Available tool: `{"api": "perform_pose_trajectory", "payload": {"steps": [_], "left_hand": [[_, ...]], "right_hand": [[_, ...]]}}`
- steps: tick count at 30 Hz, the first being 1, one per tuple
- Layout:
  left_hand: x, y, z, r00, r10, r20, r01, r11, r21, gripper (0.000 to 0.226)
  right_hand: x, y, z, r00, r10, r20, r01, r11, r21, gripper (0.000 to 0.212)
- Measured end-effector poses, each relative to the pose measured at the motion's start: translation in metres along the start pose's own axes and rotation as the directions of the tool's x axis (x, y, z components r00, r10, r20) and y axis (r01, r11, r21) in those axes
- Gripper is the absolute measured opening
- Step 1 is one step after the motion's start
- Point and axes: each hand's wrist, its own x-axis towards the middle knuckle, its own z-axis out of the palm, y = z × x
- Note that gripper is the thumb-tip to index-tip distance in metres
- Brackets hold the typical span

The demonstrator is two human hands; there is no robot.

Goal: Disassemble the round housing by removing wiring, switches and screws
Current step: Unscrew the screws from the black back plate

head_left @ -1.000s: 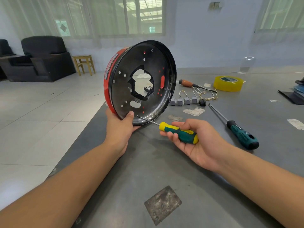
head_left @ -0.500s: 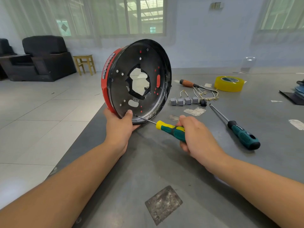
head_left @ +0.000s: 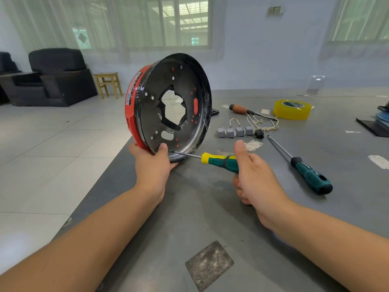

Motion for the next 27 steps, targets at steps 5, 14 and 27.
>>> {"api": "perform_pose_trajectory", "payload": {"steps": [5, 14, 27], "left_hand": [[0.001, 0.0, 0.001, 1.0, -0.015, -0.021, 0.015, 1.0, 0.025, 0.028], [0.003, -0.002, 0.0, 0.999, -0.046, -0.016, 0.047, 0.997, 0.057, 0.029], [0.002, 0.0, 0.0, 0.996, -0.09, 0.002, 0.089, 0.993, 0.074, 0.026]], "right_hand": [[0.009, 0.003, -0.003, 0.999, -0.046, -0.016, 0.045, 0.998, -0.05, 0.039], [0.015, 0.0, -0.023, 0.817, -0.519, 0.251, 0.564, 0.633, -0.53, 0.018], [0.003, 0.007, -0.02, 0.718, -0.66, 0.221, 0.686, 0.618, -0.383, 0.027]]}}
